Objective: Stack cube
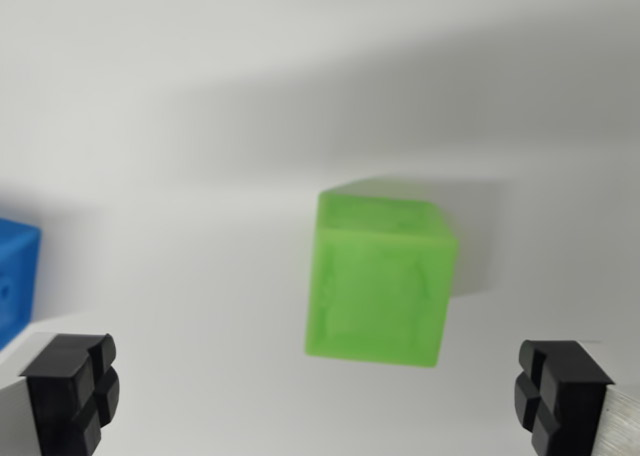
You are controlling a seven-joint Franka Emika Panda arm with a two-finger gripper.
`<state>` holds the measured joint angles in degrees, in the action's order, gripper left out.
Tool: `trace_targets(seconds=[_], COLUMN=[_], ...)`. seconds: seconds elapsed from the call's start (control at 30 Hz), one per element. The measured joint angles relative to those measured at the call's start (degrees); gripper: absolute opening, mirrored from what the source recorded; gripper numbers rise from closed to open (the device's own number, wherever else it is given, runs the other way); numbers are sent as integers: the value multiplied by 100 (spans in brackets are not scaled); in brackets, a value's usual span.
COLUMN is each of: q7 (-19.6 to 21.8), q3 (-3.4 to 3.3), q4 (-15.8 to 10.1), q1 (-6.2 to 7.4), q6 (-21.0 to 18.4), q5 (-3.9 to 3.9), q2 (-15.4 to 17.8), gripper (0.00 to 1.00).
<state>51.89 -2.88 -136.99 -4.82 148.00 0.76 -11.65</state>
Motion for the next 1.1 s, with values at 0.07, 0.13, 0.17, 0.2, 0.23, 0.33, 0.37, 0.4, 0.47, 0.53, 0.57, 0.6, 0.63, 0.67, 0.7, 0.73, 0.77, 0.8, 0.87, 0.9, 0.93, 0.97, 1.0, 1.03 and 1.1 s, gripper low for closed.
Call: trace_targets(seconds=[0.07, 0.13, 0.17, 0.2, 0.23, 0.33, 0.37, 0.4, 0.47, 0.53, 0.57, 0.6, 0.63, 0.67, 0.7, 0.73, 0.77, 0.8, 0.87, 0.9, 0.93, 0.97, 1.0, 1.03, 1.1], q7=[1, 1, 1, 1, 1, 1, 1, -1, -4, -11, -17, -23, -28, -33, -39, -44, -47, -51, -56, -58, -60, -61, -61, -61, -61], q3=[-10, -17, -21, -25, -28, -31, -31, -32, -32, -32, -30, -26, -21, -13, -5, 4, 13, 22, 35, 44, 53, 62, 71, 79, 92], q4=[-75, -132, -166, -200, -235, -335, -364, -394, -435, -469, -468, -463, -452, -438, -419, -403, -387, -374, -350, -335, -320, -307, -294, -283, -263], q1=[-15, -28, -37, -46, -56, -89, -102, -116, -135, -155, -162, -167, -169, -172, -175, -180, -186, -194, -205, -215, -223, -233, -242, -250, -264], q6=[143, 244, 316, 387, 458, 674, 751, 820, 923, 1044, 1098, 1160, 1222, 1282, 1337, 1398, 1453, 1506, 1576, 1624, 1665, 1702, 1733, 1756, 1799], q5=[14, 26, 36, 46, 57, 89, 99, 108, 126, 143, 153, 162, 173, 185, 195, 202, 207, 211, 217, 219, 221, 222, 222, 222, 222], q2=[-60, -105, -137, -170, -206, -322, -364, -403, -462, -550, -602, -664, -738, -816, -895, -975, -1049, -1119, -1213, -1272, -1326, -1374, -1419, -1454, -1514], gripper=[100, 100, 100, 100, 100, 100, 100, 100, 100, 100, 100, 100, 100, 100, 100, 100, 100, 100, 100, 100, 100, 100, 100, 100, 100])
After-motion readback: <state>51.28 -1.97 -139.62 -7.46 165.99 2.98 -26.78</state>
